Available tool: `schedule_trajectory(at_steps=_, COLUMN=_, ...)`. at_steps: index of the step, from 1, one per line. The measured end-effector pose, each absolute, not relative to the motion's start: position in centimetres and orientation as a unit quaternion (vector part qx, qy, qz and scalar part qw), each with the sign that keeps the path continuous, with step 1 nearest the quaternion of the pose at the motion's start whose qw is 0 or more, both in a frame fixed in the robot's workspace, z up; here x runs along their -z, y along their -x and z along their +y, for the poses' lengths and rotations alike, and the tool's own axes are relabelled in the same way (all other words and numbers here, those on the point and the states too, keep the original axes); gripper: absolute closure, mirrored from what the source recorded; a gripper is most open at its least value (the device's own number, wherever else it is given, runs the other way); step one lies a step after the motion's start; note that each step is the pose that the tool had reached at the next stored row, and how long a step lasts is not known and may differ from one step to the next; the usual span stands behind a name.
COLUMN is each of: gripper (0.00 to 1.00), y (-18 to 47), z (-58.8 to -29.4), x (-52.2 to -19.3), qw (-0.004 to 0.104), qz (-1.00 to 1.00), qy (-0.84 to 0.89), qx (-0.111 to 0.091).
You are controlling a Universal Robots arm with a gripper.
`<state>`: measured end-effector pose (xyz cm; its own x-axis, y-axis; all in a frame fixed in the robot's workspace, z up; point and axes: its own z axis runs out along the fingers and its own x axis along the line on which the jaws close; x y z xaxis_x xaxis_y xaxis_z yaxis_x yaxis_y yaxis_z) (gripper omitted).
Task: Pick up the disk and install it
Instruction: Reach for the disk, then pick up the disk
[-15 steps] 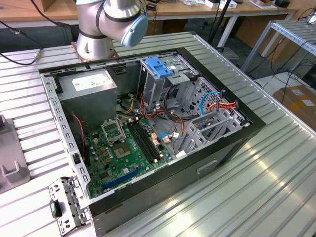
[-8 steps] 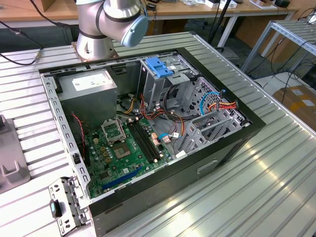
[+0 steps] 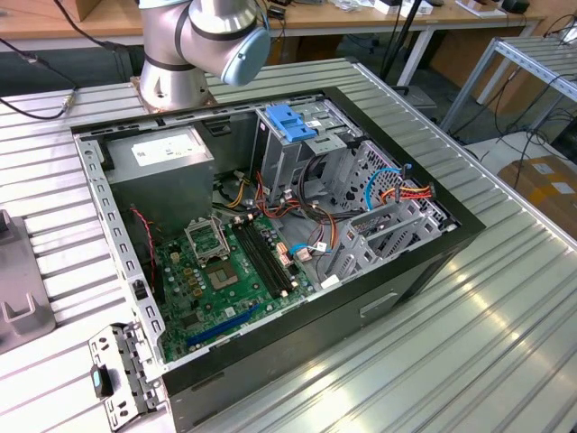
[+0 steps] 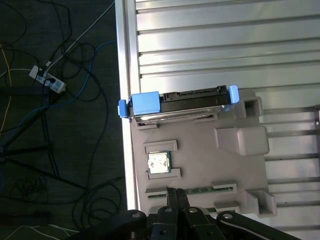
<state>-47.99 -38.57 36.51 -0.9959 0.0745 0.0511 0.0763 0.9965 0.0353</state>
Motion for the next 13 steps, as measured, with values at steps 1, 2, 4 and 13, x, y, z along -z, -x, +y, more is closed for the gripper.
schedule_trajectory(at_steps=1, gripper=0.90, y=47.99, z=-38.57, x=-36.52, qw=0.025, qz=-0.999, qy=0.038, qx=0.019)
schedule_trajectory(at_steps=2, gripper=0.90, y=47.99, z=-38.57, x=-36.51, qw=0.025, qz=-0.999, qy=0.038, qx=0.019)
schedule_trajectory(at_steps=4, gripper=0.90, y=47.99, z=-38.57, x=-36.52, qw=0.025, qz=-0.999, qy=0.038, qx=0.019)
schedule_trajectory(at_steps=13, gripper=0.90, y=47.97, z=-38.57, x=-36.52, qw=0.025, qz=-0.999, qy=0.031, qx=0.018)
